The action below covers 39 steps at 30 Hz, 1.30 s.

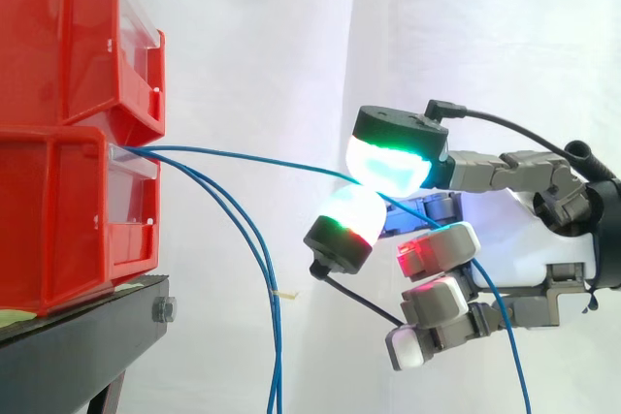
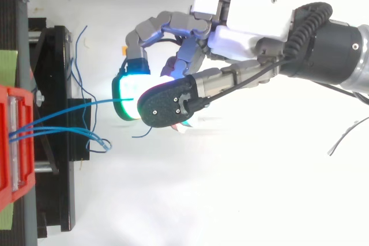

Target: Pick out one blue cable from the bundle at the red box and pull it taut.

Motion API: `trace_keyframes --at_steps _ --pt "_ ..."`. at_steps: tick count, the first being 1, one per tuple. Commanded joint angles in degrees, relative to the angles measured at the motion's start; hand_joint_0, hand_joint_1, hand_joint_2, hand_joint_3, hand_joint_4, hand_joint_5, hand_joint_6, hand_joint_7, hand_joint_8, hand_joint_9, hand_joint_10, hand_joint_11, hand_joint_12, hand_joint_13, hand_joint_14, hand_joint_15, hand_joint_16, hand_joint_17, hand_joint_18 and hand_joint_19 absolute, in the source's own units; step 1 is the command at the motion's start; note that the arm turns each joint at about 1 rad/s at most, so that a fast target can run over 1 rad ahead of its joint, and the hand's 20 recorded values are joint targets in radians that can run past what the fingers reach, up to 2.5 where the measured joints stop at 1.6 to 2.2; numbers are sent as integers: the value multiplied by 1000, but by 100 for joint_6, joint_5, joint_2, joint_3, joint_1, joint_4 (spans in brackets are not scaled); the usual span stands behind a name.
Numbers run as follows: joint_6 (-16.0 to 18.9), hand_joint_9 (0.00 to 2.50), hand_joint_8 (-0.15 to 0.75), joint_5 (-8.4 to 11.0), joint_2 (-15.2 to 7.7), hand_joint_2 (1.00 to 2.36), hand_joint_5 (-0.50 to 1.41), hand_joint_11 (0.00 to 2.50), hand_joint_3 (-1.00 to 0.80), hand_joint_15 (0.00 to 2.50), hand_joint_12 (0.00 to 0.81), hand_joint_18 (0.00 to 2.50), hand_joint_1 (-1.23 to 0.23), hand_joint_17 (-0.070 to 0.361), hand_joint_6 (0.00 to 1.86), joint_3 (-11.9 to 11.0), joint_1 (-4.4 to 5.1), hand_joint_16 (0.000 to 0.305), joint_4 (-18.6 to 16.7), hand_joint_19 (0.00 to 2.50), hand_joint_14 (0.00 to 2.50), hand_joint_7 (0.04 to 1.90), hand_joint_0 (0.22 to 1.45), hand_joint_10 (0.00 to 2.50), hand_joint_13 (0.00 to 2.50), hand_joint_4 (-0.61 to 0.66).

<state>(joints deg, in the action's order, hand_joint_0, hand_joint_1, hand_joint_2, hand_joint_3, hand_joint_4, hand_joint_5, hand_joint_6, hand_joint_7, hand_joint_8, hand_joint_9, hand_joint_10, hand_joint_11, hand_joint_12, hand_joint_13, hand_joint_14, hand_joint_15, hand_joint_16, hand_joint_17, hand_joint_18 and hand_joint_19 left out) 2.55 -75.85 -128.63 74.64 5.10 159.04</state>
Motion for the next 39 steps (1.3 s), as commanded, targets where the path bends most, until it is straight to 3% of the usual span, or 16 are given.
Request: trace_keyframes --at_steps 1,4,9,12,16,19,21,24,39 --pt "0 1302 292 0 4 1032 -153 1175 3 879 358 698 -739 131 896 7 0 58 13 687 31 1193 624 34 1207 -47" --pt "-9 1300 296 0 4 1032 -153 1174 4 882 356 698 -739 131 895 42 -18 58 31 696 32 1203 625 34 1203 -46" --pt "0 1295 293 -9 13 1032 -153 1170 3 884 356 697 -738 132 896 350 -18 58 -13 695 31 1200 625 33 1195 -46" --pt "-9 1291 290 -44 39 1033 -153 1175 11 876 358 696 -737 131 896 394 -18 58 -4 695 31 1188 623 34 1196 -47" --pt "-9 1295 294 -79 215 1033 -152 1174 13 870 360 695 -738 132 896 614 -36 59 -4 696 31 1191 623 34 1191 -49" --pt "-53 1295 296 -61 496 1033 -152 1179 13 870 362 693 -738 132 896 965 8 59 -13 696 31 1192 623 34 1190 -49" --pt "-79 1295 291 44 716 1032 -152 1171 8 872 355 692 -738 132 896 1264 35 59 -13 697 31 1192 624 35 1186 -51" --pt "-79 1295 291 202 857 1033 -152 1181 15 867 359 691 -738 132 896 1387 52 59 -13 699 31 1192 622 35 1183 -48" --pt "-123 1293 286 220 857 1032 -152 1151 11 862 353 687 -737 133 897 1405 70 59 -189 697 31 1192 623 33 1180 -49"
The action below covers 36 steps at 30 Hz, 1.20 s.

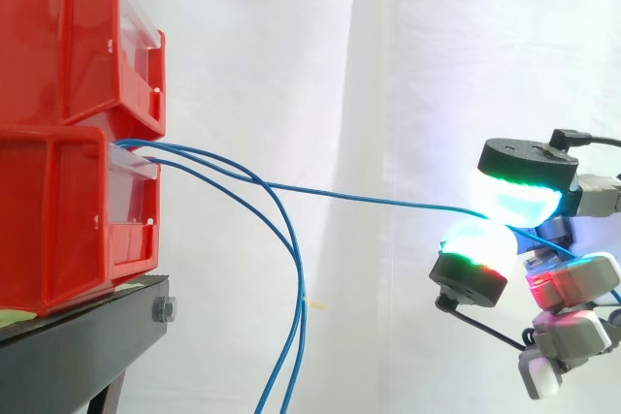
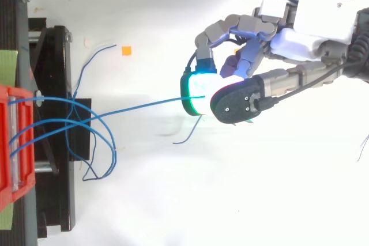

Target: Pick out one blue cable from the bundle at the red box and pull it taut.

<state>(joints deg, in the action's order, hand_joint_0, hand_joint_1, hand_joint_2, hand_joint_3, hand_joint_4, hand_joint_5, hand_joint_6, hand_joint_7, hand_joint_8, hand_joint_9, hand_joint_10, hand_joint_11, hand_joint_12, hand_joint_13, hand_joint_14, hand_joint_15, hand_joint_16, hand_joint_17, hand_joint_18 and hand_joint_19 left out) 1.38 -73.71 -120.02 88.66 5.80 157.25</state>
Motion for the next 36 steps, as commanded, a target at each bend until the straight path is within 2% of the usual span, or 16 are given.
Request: trace_keyframes --at_steps 1,18,23,26,36 --pt "-6 1293 286 5 5 1032 -152 1149 12 869 354 685 -737 133 897 2 0 59 -10 698 29 1191 623 34 1180 -47" --pt "-6 1250 280 5 5 1031 -153 1066 -3 865 343 684 -729 133 901 2 0 59 -10 697 31 1157 619 33 1166 -53" --pt "-6 1252 283 14 -4 1030 -153 1049 -3 864 346 630 -730 109 901 2 -9 48 -10 763 29 1154 619 32 1162 -54" --pt "-6 1251 280 5 5 1031 -153 1056 3 869 341 665 -730 124 902 2 0 55 -10 751 31 1142 617 32 1155 -54" --pt "-6 1252 286 5 5 1031 -152 1054 -6 869 345 680 -729 130 899 2 0 58 -10 755 31 1151 617 33 1150 -38"
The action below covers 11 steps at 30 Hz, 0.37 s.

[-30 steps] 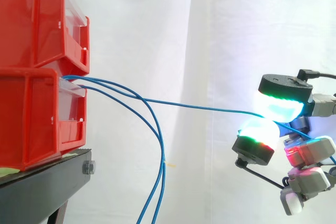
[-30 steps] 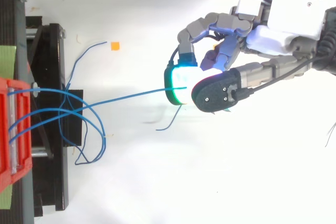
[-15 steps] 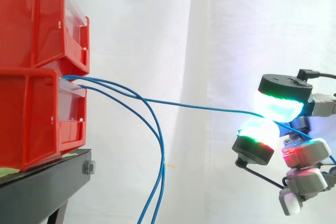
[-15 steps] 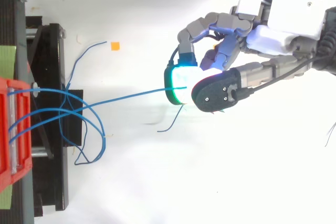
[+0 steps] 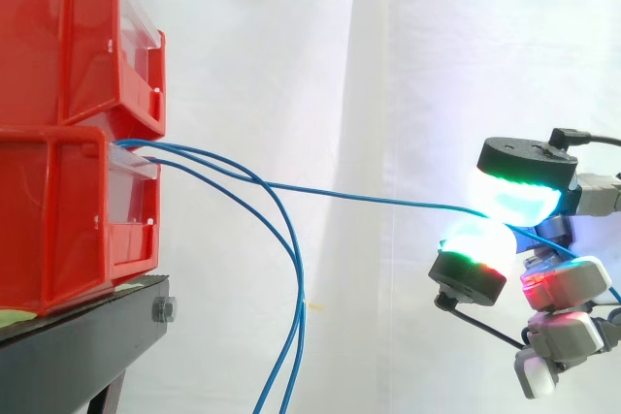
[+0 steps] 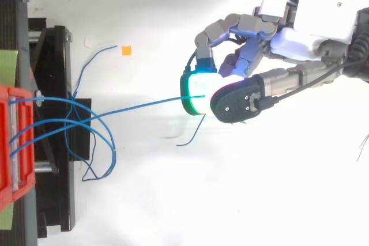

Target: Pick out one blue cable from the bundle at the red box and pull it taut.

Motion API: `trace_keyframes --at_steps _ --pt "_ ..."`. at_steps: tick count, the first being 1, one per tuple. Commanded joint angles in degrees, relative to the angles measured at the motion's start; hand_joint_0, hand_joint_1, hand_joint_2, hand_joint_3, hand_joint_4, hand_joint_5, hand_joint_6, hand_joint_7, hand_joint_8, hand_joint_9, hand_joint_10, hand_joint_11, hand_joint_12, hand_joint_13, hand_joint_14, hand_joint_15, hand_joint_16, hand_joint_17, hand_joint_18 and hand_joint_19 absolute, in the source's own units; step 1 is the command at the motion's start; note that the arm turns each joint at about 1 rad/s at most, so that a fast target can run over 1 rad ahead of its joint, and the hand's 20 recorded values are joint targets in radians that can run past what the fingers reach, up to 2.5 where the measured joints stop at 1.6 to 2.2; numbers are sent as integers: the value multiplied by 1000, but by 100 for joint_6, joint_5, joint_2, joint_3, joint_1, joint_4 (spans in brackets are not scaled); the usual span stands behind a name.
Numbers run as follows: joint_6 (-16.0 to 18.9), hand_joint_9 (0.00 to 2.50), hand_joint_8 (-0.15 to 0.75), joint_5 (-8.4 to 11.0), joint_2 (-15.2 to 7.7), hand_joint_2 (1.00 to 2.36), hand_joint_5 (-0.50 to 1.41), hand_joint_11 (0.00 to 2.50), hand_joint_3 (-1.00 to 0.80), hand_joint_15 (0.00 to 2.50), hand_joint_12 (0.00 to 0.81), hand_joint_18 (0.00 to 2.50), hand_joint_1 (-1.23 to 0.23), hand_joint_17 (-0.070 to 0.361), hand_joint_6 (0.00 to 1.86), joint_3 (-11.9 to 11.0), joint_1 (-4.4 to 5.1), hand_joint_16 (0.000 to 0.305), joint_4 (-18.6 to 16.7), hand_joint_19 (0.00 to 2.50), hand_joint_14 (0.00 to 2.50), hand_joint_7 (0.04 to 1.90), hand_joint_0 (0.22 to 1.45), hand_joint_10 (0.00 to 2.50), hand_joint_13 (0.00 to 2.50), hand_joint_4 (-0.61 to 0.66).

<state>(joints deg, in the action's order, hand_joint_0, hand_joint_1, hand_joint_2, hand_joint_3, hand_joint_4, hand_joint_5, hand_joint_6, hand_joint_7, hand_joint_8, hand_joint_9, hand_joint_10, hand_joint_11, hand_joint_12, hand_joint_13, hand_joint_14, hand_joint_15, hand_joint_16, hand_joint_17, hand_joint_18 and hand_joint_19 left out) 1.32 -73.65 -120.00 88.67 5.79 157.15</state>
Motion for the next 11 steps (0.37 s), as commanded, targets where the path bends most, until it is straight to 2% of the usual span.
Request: trace_keyframes --at_steps 1,11 --pt "0 1252 285 0 3 1030 -152 1042 -6 865 347 679 -728 130 899 1 1 58 0 755 31 1153 616 32 1151 -38" --pt "0 1251 289 0 -6 1030 -151 1041 -9 856 348 689 -730 131 896 1 1 58 0 754 30 1151 618 33 1158 -36"
